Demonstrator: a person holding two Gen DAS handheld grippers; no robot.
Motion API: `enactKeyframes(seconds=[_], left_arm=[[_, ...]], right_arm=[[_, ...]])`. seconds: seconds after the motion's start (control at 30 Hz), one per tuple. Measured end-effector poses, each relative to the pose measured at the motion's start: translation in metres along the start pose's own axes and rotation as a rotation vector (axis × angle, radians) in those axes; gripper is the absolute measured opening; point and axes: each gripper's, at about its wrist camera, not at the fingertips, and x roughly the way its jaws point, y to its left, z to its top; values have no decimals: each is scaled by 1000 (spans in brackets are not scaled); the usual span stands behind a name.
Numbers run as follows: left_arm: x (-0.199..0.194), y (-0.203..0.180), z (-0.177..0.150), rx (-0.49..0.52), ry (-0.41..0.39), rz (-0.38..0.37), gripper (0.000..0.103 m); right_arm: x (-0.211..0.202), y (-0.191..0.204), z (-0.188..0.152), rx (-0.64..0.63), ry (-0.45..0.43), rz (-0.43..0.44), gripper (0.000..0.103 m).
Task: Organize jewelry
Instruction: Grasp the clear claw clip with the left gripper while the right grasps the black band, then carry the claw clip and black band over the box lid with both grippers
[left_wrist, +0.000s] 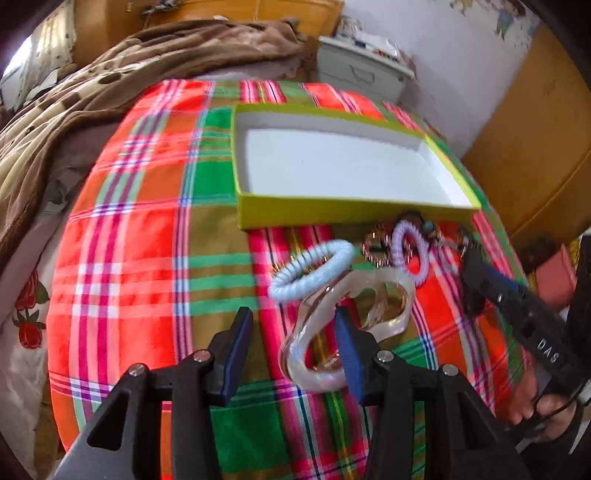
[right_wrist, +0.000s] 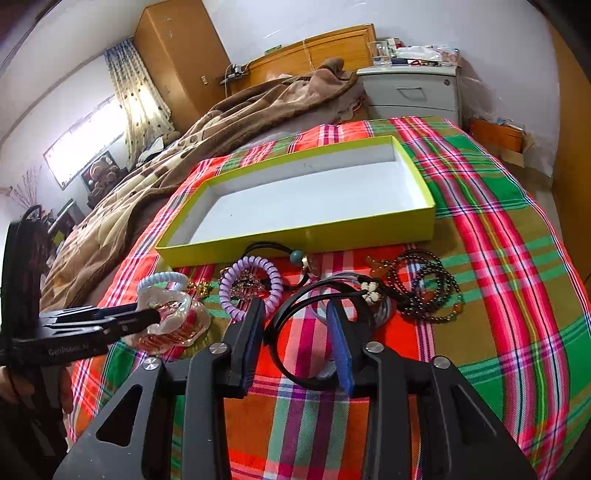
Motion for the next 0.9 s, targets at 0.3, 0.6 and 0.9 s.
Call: enactKeyframes(seconds=[0.3,0.6,0.9], left_arm=[[1,-8,-9,-2,26,-43,26],[-5,-9,-18,-25,19,-58,20],[-23,-8,-20,-50,-18,-64,17]], right_arm=[[5,6,-5,-33,34,20,16],[-4,9,-12,-52,23,17,10],[-24,10,-9,-68,-12,13,10]])
